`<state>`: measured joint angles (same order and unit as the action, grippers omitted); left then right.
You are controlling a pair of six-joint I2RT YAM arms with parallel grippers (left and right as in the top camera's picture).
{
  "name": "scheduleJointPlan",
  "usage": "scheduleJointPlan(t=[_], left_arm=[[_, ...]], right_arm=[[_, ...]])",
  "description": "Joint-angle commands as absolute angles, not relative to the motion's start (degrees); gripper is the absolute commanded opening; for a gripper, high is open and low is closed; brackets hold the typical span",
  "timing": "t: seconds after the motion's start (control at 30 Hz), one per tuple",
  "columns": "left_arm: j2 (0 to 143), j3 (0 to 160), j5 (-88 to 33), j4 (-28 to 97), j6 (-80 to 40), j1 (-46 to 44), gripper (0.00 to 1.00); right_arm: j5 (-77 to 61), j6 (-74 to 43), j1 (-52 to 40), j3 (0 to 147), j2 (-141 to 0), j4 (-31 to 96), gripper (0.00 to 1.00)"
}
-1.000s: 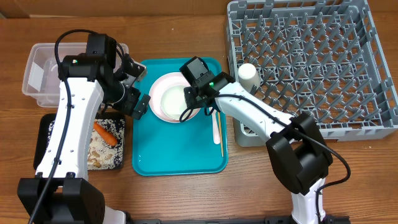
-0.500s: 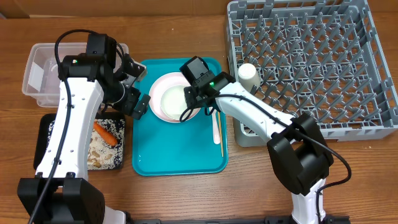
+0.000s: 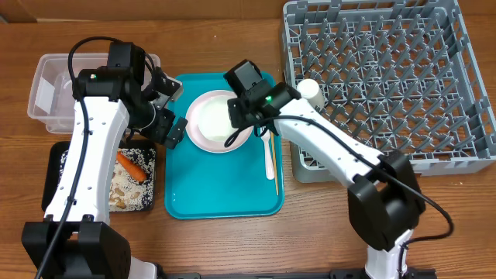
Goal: Sort waste into correct bins and load items into the dishwasher
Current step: 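Close the right gripper on the bowl rim and lift slightly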
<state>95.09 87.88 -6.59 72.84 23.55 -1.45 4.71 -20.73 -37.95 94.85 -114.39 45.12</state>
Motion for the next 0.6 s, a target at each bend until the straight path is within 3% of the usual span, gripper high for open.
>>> scheduleJointPlan(t=[0.0,0.57], left_arm=[[94.4,88.6,-6.4,72.8,23.6,-1.1,1.00],[94.4,88.6,-6.4,72.8,23.6,-1.1,1.00]], right_arm=[[4.8,-21.3,-37.9,96.7,-112.1,45.4,0.04],[-2.9,-21.5,-38.2,96.7,-113.4,44.3,0.04]])
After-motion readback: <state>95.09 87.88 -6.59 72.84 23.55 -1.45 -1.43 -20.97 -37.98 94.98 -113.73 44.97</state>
